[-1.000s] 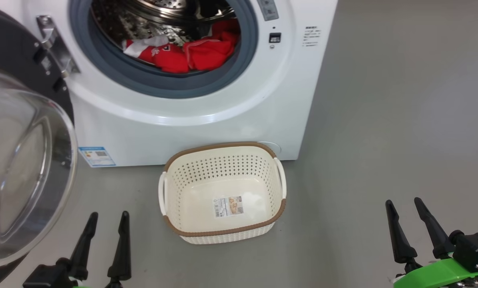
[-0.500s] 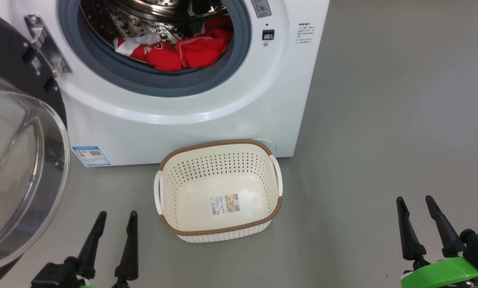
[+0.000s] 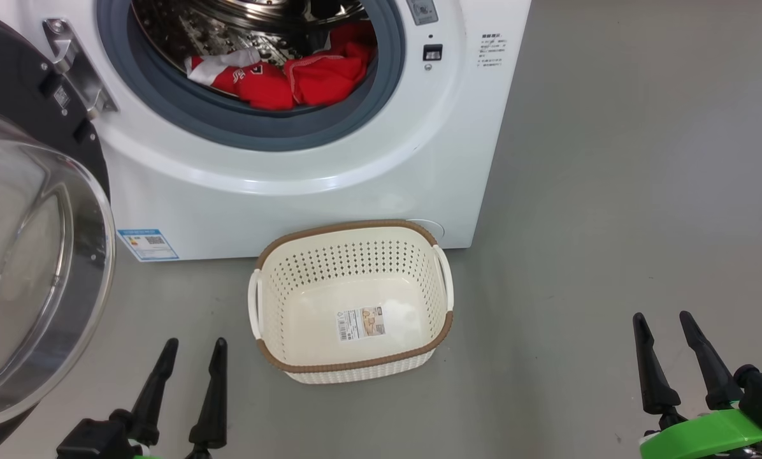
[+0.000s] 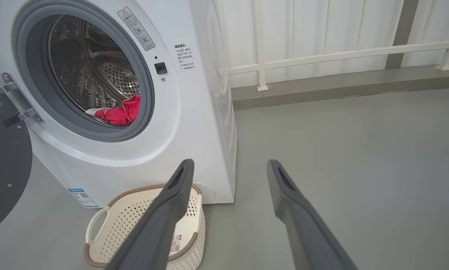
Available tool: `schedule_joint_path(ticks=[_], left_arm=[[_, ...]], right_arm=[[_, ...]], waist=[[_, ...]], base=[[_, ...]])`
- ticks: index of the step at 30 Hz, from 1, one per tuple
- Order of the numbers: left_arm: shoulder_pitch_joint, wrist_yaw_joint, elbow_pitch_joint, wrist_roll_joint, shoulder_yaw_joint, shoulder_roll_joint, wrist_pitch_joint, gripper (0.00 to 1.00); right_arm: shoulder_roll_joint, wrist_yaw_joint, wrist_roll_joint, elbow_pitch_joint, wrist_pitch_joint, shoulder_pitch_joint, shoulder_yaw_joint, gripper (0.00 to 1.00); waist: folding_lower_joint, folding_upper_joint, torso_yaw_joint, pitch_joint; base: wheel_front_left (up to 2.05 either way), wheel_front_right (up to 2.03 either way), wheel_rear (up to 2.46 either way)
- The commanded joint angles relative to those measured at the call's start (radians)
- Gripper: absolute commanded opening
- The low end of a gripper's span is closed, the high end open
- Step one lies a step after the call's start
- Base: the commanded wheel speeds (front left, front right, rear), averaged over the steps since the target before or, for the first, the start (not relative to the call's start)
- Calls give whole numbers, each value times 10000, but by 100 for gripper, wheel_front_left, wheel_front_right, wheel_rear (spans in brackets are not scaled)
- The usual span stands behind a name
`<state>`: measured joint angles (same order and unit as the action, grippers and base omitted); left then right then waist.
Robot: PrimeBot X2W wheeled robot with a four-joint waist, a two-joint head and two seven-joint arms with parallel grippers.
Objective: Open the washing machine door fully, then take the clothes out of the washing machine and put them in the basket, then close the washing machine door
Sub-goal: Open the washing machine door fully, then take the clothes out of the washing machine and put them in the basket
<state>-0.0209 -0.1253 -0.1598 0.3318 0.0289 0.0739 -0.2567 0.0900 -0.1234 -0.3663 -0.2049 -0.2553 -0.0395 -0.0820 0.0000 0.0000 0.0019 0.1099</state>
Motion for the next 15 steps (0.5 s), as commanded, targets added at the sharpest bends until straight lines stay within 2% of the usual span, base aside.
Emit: schedule_joint_path(ticks=[1,10,15], left_arm=[[-357,-54,247,41,-302,165,-51,100],[-431,-54,281,-72,-263,176,-51,100],[-465,-54,252,13,-202,214,-51,100]], right_arm=[[138,-73,78,266,-65,125,195,100],[125,-73,92,246,-65,161,226,100],[123,-73,104,253,-65,185,231,100]], waist=[[0,0,8,21],[0,0,42,73],[0,0,48,94]], base=[[0,0,0],[3,-3,0],[62,-62,0]])
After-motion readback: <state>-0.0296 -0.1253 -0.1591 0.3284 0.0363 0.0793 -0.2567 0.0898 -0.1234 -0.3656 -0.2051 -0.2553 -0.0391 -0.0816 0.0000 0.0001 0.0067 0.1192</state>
